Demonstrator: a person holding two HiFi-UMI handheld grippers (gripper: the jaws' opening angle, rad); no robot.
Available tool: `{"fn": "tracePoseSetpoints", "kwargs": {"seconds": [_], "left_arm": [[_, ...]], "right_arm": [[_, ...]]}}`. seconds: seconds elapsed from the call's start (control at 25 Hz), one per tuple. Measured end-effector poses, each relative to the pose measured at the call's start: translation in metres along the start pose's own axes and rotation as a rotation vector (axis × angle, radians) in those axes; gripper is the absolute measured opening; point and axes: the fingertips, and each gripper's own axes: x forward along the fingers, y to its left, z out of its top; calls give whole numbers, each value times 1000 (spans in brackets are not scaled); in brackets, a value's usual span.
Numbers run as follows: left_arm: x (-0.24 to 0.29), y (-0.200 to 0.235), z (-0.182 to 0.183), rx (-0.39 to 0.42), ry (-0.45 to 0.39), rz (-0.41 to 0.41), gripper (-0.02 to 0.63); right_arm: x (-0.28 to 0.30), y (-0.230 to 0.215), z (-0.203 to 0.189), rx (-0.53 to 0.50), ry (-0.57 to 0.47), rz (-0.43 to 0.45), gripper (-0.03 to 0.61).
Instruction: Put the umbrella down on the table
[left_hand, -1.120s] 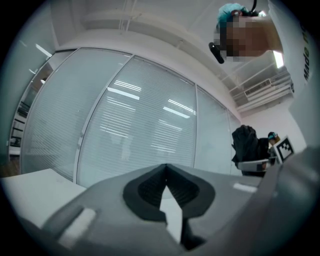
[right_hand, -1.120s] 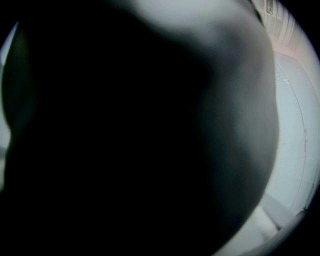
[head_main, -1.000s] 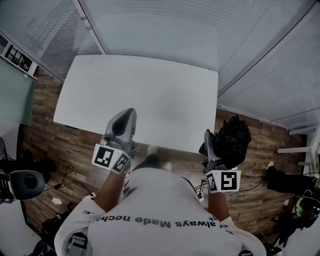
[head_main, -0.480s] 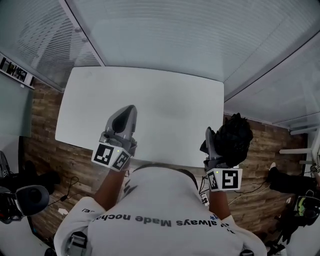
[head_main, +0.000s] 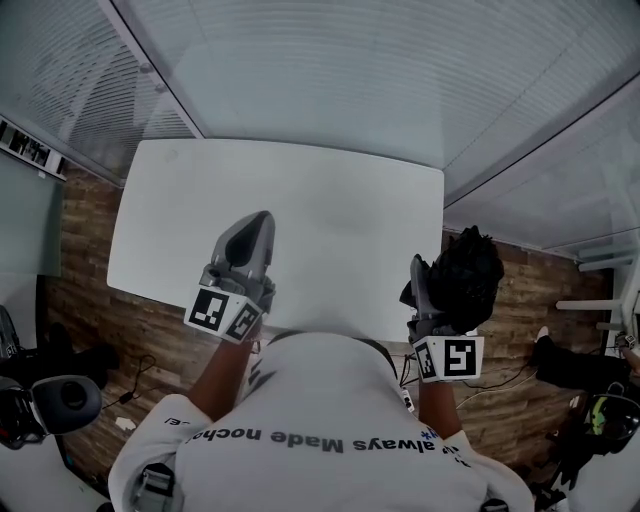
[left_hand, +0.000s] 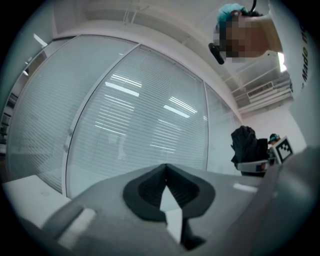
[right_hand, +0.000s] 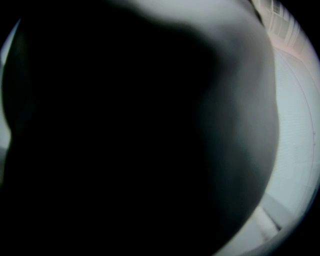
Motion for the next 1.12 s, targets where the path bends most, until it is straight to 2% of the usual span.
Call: {"fn": "tracePoseSetpoints", "kwargs": {"seconds": [0.4, 0.84, 1.12], "left_arm": [[16, -9, -1, -9, -2, 3, 3], [18, -11, -2, -16, 0, 7, 5], [23, -10, -9, -15, 5, 7, 4]], "right_arm": [[15, -14, -8, 8, 32, 29, 236], [47, -15, -78, 88, 226, 72, 236], [67, -18, -128, 75, 336, 84, 236]]}}
